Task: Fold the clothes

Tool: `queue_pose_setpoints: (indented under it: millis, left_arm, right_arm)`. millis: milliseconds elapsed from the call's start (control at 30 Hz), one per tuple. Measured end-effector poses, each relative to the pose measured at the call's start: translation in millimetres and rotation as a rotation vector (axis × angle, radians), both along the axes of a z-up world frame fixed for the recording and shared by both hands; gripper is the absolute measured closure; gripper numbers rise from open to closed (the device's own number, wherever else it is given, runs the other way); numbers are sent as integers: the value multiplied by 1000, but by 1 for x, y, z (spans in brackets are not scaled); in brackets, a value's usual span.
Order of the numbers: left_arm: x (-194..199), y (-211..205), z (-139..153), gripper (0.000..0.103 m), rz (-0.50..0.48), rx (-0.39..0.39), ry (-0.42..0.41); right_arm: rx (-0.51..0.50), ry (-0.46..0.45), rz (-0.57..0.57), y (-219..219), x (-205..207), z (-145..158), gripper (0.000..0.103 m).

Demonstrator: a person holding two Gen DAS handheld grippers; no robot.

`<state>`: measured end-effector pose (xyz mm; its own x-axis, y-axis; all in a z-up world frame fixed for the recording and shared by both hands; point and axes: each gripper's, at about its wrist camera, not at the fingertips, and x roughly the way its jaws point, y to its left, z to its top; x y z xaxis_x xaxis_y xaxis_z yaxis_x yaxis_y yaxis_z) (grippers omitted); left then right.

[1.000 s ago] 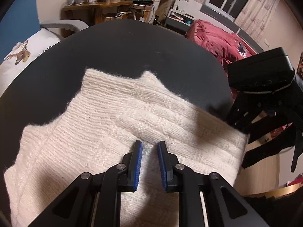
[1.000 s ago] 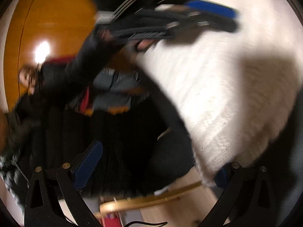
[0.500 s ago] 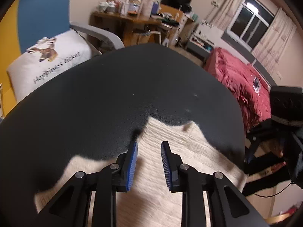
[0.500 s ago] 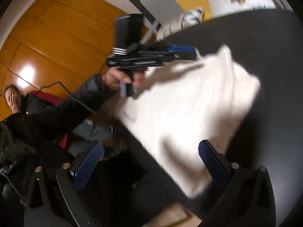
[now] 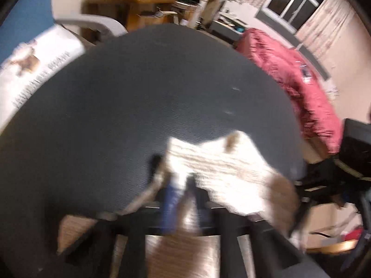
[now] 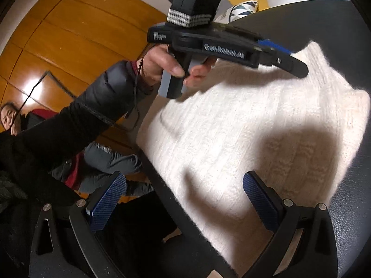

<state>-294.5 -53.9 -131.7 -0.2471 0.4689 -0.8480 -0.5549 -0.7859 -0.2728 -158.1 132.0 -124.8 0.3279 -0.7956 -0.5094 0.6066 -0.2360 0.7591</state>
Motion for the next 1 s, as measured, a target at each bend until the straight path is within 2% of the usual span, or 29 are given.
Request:
queue_pose_setpoints:
  millis: [133, 200, 433, 467, 567, 700, 767, 833, 867, 967, 1000]
  left_arm:
    - [17, -5, 31, 99, 33, 126, 138]
    - [15, -3, 44, 99, 52, 138, 192]
    - [-12, 8, 4, 99, 95, -26, 111]
    - [-16, 2, -1, 99, 105, -18, 74]
    - [-17, -21, 10, 83, 204, 8, 54]
    - [9, -75, 48, 81, 321, 135, 112]
    - [35, -97, 61, 81, 321, 187, 105]
    - [65, -103, 63, 81, 274, 155, 119]
    - [83, -105, 59, 81, 245, 104, 123]
    - [117, -105, 26, 81, 212, -141, 118]
    - [121, -109, 15, 81, 230, -197, 100]
  right_arm:
    - [20, 8, -37, -4, 1, -5, 0]
    - [30, 18, -47, -4, 3, -5, 0]
    - [19, 50, -77, -8, 5, 8, 0]
    - [17, 55, -81, -9, 5, 10, 0]
    - [13, 69, -94, -10, 5, 16, 0]
    - [5, 91, -116, -19, 2, 23, 0]
    - [-1, 106, -135, -32, -6, 28, 0]
    - [-5, 122, -154, -46, -14, 32, 0]
    - [35, 118, -180, -50, -21, 25, 0]
    - [156, 104, -260, -65, -40, 5, 0]
    - [191, 108, -291, -66, -43, 0, 0]
